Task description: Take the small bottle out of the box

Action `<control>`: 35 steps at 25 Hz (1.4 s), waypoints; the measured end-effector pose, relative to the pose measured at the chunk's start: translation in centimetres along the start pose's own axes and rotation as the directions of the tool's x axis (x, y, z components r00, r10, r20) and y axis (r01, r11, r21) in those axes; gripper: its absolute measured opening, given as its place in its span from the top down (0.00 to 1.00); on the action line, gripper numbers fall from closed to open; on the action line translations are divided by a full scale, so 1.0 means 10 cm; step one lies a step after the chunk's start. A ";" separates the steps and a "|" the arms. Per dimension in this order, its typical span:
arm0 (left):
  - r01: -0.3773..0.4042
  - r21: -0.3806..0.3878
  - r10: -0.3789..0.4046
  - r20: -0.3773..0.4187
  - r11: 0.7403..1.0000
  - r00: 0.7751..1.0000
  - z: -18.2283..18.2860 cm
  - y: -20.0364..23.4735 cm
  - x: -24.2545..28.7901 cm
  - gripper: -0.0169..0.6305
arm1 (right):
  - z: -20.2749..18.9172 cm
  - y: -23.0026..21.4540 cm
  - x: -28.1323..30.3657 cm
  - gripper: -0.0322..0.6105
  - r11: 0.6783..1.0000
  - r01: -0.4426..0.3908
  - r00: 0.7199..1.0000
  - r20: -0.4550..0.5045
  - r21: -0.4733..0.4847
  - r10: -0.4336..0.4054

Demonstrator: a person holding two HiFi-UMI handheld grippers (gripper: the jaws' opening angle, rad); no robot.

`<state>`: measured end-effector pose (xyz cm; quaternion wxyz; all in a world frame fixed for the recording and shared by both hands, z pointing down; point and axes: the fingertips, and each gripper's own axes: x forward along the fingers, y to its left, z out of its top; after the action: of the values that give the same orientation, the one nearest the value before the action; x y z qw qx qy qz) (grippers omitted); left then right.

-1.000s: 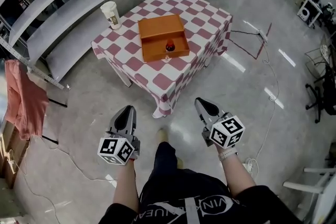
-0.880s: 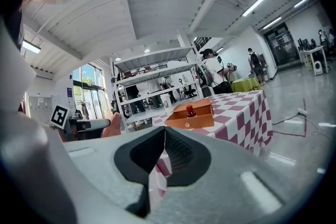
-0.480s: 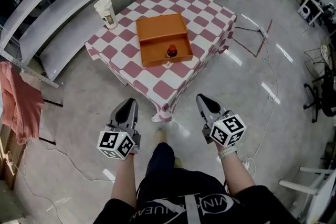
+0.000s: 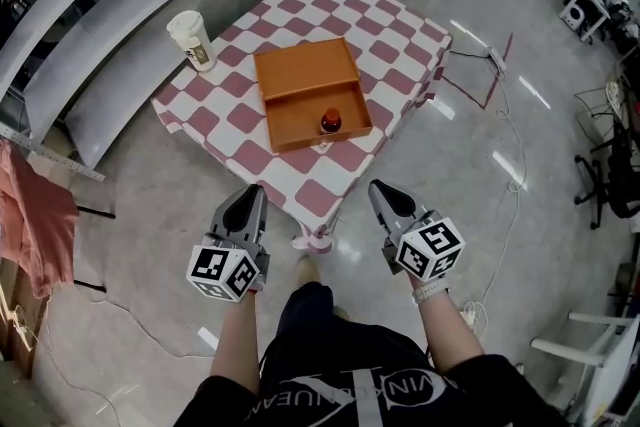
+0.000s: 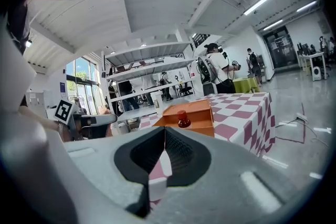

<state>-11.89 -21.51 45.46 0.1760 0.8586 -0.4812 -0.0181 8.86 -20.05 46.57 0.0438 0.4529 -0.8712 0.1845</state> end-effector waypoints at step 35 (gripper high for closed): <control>0.051 -0.013 -0.051 -0.075 0.999 0.996 -0.04 0.44 0.80 0.92 | 0.21 -0.26 1.18 0.88 0.975 -0.029 0.996 -0.093 -0.223 0.008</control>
<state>-11.11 -30.13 48.39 0.1983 0.8697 -0.4520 0.0073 4.19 -31.31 48.18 0.1324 0.4281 -0.8876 0.1062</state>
